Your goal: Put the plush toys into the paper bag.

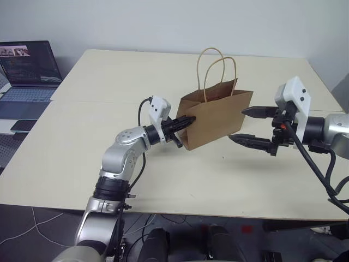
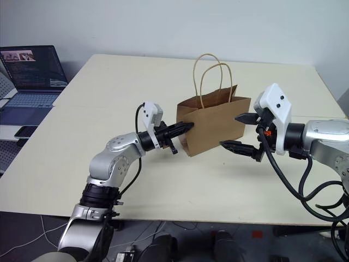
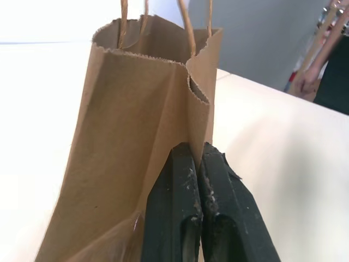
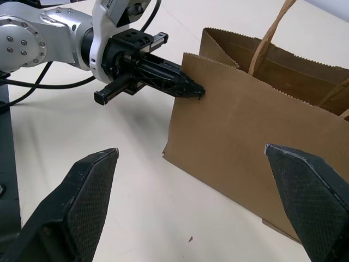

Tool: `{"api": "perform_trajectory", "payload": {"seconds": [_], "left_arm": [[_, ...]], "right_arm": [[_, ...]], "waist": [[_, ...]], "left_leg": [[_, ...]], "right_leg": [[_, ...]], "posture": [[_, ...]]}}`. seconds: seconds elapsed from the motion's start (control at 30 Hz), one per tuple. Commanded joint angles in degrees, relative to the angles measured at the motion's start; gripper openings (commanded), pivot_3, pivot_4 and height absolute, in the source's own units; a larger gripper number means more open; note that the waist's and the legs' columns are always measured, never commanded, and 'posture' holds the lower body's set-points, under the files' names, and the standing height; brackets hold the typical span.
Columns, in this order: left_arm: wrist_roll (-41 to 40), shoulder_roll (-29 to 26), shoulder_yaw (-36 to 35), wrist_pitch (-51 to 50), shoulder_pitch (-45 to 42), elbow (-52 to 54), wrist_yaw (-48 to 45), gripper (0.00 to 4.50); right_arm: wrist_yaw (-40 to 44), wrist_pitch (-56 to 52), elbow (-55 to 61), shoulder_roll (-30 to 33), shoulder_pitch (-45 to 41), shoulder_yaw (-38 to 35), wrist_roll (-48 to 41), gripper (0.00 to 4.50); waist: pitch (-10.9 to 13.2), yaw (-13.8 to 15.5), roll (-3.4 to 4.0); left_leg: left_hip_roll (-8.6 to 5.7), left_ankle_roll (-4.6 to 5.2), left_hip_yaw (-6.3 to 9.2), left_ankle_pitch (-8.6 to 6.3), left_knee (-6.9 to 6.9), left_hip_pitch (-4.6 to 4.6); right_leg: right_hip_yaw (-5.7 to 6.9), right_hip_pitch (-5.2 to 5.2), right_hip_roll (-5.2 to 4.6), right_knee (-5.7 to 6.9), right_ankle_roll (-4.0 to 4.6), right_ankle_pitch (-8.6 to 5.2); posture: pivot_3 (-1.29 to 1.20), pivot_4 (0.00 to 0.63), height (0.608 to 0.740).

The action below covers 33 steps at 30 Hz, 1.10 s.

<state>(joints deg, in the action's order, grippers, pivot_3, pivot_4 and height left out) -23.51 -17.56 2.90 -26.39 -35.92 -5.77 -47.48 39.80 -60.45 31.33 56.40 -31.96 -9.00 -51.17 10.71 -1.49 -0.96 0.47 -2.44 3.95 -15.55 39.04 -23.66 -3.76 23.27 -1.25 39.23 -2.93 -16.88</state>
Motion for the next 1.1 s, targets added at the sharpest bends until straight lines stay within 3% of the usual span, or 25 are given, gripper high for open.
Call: {"api": "perform_trajectory", "payload": {"seconds": [0.03, 0.2, 0.4, 0.67, 0.83, 0.93, 1.1], "left_arm": [[-1.3, -2.8, 0.1, 1.8, -3.1, -1.3, -7.5, 0.02], [-4.3, -9.2, -0.2, -0.5, -6.6, -5.1, -20.1, 0.02], [-10.5, -15.9, 0.4, -10.1, -8.7, -4.8, -33.0, 0.02], [-11.1, -13.3, 1.5, -11.5, -10.9, -3.3, -34.1, 0.02], [2.3, -16.9, 6.6, 6.6, -10.6, -14.0, -36.0, 0.02], [3.5, -15.6, 4.8, 10.2, -12.0, -20.1, -33.7, 0.02], [2.8, -14.9, 2.3, 10.2, -11.4, -20.9, -31.9, 0.02]], "right_arm": [[2.3, 3.6, 0.8, 1.8, 1.5, -4.1, 1.2, 4.50], [8.6, 7.5, -0.1, 3.8, 5.8, -11.7, -0.4, 4.50], [12.4, 4.2, -1.3, 7.6, 8.5, -19.5, -6.2, 4.50], [11.5, 3.3, -1.4, 9.1, 11.3, -21.8, -8.1, 4.50], [13.1, 3.2, -0.5, 10.8, 13.9, -22.9, -8.9, 4.50], [12.8, 3.6, 0.1, 10.9, 14.8, -22.9, -9.2, 4.50], [12.7, 4.7, 0.4, 10.8, 15.7, -21.9, -7.8, 4.50]], "waist": [[0.0, 0.0, 0.00], [0.0, -0.1, 0.00], [0.0, -0.2, 0.00], [0.0, -0.1, 0.00], [0.0, -0.3, 0.01], [0.0, -0.3, 0.00], [0.0, -0.2, 0.00]], "left_leg": [[0.00, 0.00, 0.00, 0.00, 0.00, 0.00], [-0.03, 0.00, -0.08, 0.00, -0.01, 0.00], [0.00, 0.00, -0.13, 0.00, -0.02, 0.06], [0.06, 0.01, -0.17, 0.00, 0.00, 0.10], [-0.03, 0.01, -0.26, 0.00, -0.07, 0.22], [-0.01, 0.01, -0.43, 0.00, -0.10, 0.38], [0.02, 0.01, -0.51, 0.00, -0.04, 0.38]], "right_leg": [[0.01, 0.00, 0.00, 0.00, 0.00, 0.00], [0.03, -0.01, 0.07, -0.03, 0.00, 0.00], [0.03, -0.04, 0.09, -0.03, 0.00, 0.00], [-0.02, -0.09, 0.08, 0.00, 0.00, 0.00], [-0.06, -0.09, 0.15, 0.02, 0.00, 0.00], [-0.19, -0.09, 0.18, 0.13, 0.01, 0.00], [-0.28, -0.10, 0.14, 0.22, 0.00, 0.00]], "posture": [[0.00, 0.150, 0.740], [0.00, 0.150, 0.740], [0.00, 0.150, 0.740], [0.00, 0.150, 0.740], [0.00, 0.150, 0.740], [0.00, 0.150, 0.740], [0.00, 0.150, 0.740]]}}
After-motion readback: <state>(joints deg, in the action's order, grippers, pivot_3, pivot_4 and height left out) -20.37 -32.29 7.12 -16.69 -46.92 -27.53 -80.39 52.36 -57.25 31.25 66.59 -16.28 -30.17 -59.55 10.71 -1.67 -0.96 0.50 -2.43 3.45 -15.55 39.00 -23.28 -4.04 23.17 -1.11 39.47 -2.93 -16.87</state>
